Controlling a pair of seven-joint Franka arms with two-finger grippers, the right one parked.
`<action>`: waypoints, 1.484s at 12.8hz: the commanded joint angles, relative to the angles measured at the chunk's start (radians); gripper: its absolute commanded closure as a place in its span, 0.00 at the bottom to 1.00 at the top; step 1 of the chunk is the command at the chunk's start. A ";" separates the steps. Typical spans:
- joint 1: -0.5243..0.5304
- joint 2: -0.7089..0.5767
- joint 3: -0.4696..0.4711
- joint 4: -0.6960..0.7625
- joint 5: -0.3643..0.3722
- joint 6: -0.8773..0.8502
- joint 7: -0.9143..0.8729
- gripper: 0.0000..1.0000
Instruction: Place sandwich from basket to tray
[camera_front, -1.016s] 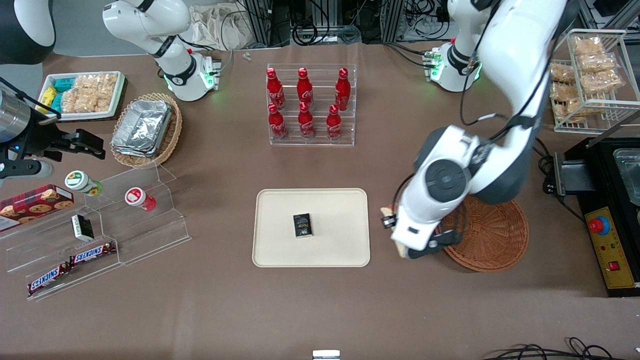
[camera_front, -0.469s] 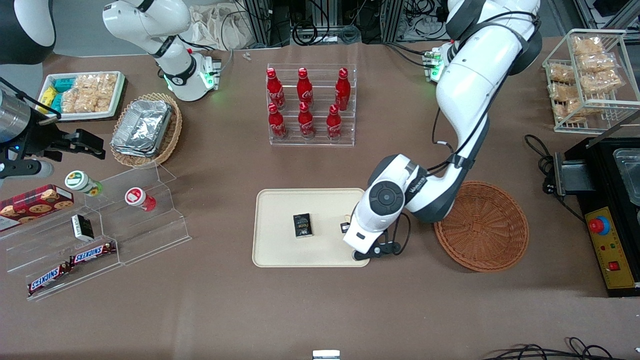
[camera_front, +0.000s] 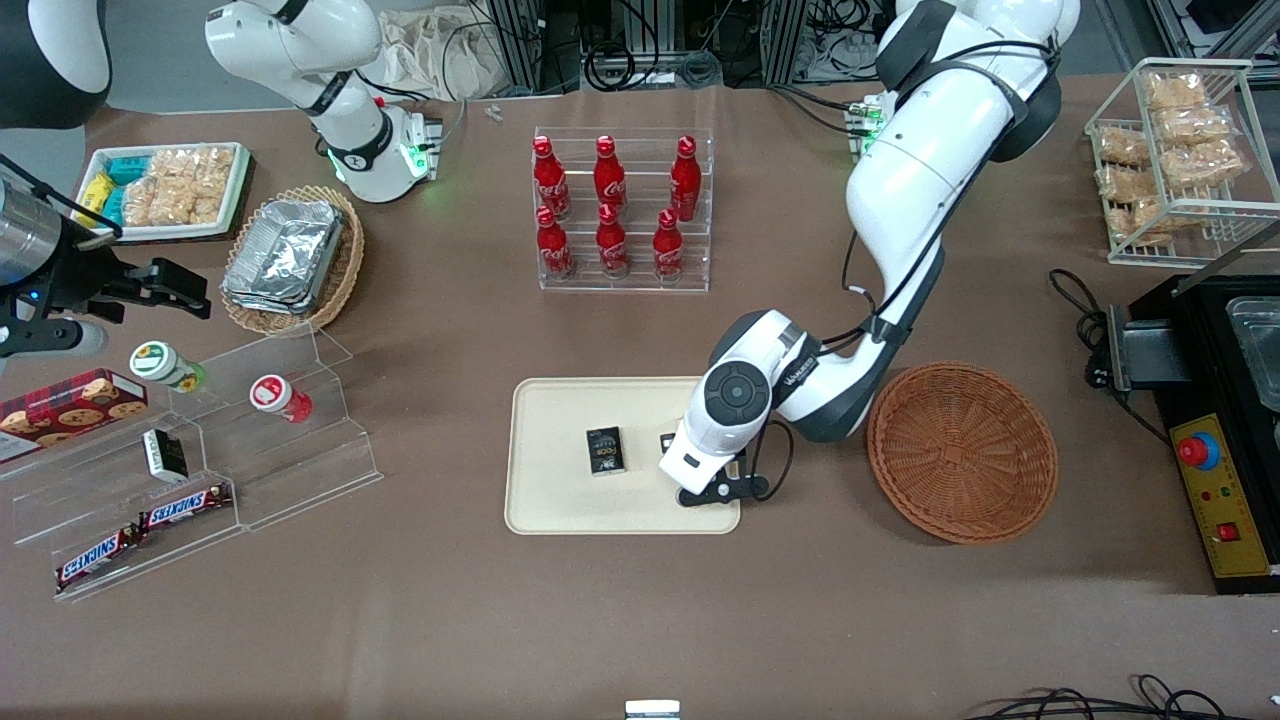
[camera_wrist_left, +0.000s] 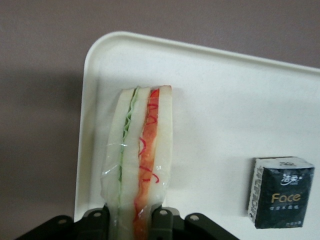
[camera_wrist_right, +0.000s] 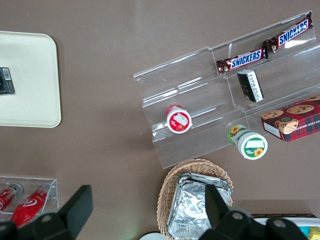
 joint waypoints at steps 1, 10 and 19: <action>0.001 -0.094 0.004 -0.018 0.007 -0.049 -0.008 0.00; 0.009 -0.653 0.241 -0.317 0.004 -0.425 0.114 0.00; 0.007 -1.036 0.682 -0.657 -0.105 -0.293 0.801 0.00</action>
